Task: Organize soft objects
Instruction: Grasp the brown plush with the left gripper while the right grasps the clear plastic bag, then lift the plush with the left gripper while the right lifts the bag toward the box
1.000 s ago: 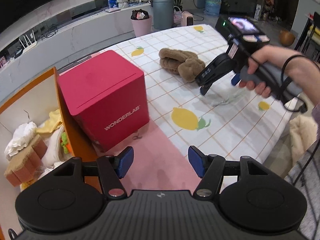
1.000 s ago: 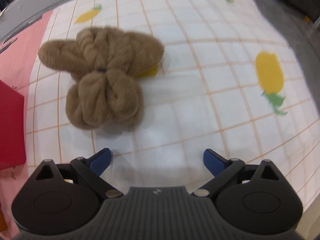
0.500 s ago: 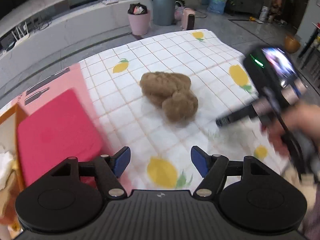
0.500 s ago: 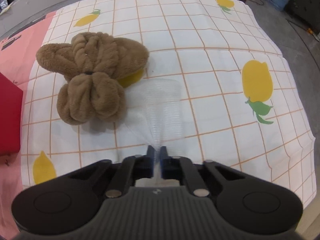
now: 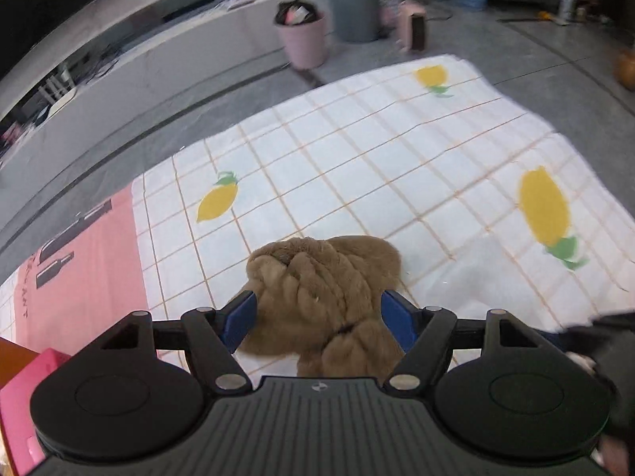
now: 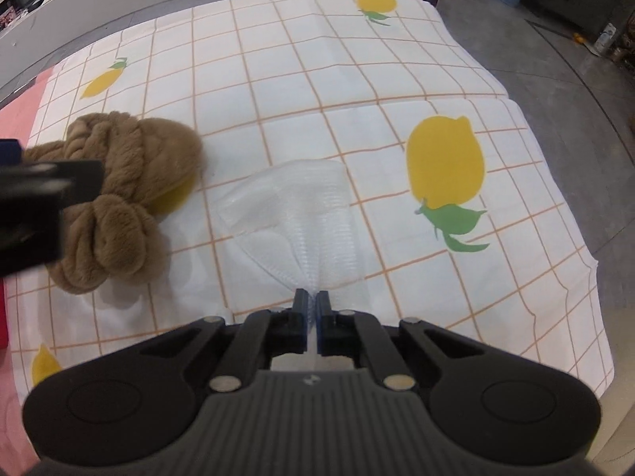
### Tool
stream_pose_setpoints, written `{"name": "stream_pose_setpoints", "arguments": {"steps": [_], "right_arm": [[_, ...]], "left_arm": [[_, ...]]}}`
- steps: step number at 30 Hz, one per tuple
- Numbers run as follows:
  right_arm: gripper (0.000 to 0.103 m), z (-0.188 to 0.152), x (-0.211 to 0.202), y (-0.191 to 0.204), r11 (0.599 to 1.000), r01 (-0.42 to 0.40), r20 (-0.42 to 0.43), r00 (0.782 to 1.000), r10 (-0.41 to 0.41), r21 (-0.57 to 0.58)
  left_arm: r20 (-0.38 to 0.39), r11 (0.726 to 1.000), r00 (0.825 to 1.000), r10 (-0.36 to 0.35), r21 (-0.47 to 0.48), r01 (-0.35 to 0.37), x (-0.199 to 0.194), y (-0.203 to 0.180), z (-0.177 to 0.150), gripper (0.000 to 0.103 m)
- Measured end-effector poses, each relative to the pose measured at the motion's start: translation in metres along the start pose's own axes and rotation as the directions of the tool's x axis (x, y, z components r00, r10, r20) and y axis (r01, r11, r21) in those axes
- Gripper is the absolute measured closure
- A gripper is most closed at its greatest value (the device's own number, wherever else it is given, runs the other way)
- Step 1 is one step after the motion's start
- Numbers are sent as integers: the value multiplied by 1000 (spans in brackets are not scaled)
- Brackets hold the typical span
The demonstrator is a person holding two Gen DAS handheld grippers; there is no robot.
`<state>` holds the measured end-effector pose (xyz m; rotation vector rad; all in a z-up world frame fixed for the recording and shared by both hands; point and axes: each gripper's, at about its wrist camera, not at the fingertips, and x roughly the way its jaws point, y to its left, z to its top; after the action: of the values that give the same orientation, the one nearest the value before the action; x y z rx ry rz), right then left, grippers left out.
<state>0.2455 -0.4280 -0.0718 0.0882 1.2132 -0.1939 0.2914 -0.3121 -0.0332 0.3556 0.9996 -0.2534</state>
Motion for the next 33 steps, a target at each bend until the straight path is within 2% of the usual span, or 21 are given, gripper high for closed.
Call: {"name": "stream_pose_setpoints", "arguments": {"steps": [4,11,13,15,17,18,20,23,25,27,30,33], "right_arm": [[103,-1,1,6,1000,9,-1,1000,-9,-28],[102,1,2,13,999,15,7,1000,-15,-47],[102,1,1,12,999,11,8,1000,-11,-47],[102,0,1,13,999,13,10,1000,-12,-53],[102,-1,0,14,998,12,12,1000,-11,-57],[103,-1,-1,14,998,11,15,1000,-10,-56],[103,-2,-4,12,999,0,28,1000,1,-44],[103,-2,-13,12,999,-28,60,998,30,-36],[103,-3,-21,13,998,-50,79,995,54,-46],[103,-5,-31,13,997,-63,106,992,66,-35],[103,-9,-55,20,998,-49,166,985,53,-31],[103,-18,-93,32,997,-73,249,965,77,-28]], "left_arm": [[-22,998,998,55,-7,-55,27,-7,4,18],[-6,992,995,103,73,-102,49,-27,-1,4],[-12,986,990,142,84,-141,58,-32,-3,2],[37,987,989,140,72,-143,58,-32,-7,9],[58,983,985,161,80,-165,56,-32,-9,32],[65,979,982,176,89,-181,54,-32,-10,35],[73,983,985,159,86,-165,48,-27,-13,46],[79,993,992,100,53,-105,33,-15,-15,50],[109,996,992,70,50,-76,19,-10,-17,50],[148,996,987,69,49,-77,0,-3,-20,50],[210,999,977,23,34,-31,-38,11,-24,50],[298,1000,954,8,26,-16,-89,30,-32,50]]}}
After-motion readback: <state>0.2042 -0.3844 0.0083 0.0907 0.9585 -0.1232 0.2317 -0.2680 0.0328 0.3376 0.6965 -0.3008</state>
